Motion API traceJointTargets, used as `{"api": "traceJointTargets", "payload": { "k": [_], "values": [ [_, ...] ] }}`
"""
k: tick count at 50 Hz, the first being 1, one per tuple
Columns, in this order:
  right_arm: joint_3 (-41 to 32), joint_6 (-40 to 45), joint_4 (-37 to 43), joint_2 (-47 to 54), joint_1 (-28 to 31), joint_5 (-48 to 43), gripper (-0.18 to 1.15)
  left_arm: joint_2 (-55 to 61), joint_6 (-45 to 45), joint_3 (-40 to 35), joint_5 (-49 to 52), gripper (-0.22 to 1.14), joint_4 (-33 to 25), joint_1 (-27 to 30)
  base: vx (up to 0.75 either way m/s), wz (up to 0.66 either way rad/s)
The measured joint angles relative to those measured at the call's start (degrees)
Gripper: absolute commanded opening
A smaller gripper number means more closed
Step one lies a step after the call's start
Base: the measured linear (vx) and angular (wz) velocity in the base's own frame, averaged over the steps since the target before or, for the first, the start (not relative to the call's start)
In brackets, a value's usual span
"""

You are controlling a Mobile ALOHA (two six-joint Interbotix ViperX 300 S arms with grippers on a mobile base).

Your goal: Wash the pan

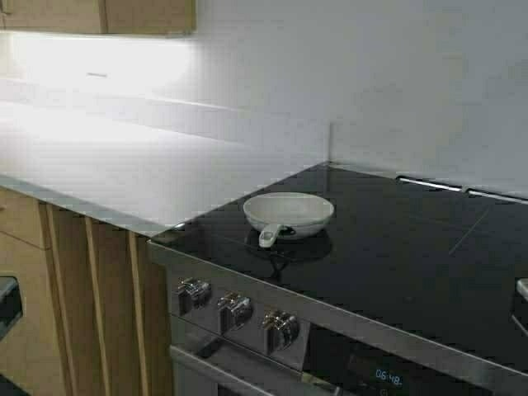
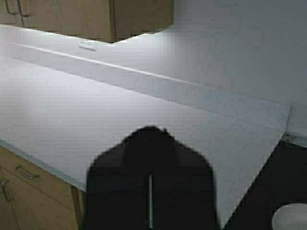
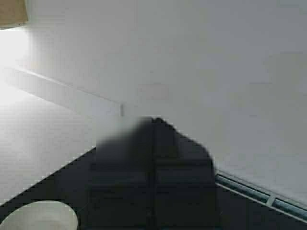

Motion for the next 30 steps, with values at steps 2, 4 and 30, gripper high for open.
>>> {"api": "traceJointTargets", "payload": {
  "k": [2, 4, 30],
  "values": [
    [0.0, 0.0, 0.1, 0.1, 0.0, 0.0, 0.07, 0.0, 0.0, 0.0, 0.0, 0.06, 0.0, 0.0, 0.0, 0.0],
    [0.4, 0.0, 0.0, 0.1, 0.3, 0.0, 0.09, -0.3, -1.1, 0.6, 0.0, 0.18, 0.0, 0.1, 0.0, 0.0],
    [1.1, 0.0, 0.0, 0.6, 0.5, 0.0, 0.07, 6.0, -20.5, 0.5, 1.1, 1.0, 0.7, -2.4, 0.0, 0.0]
  ]
}}
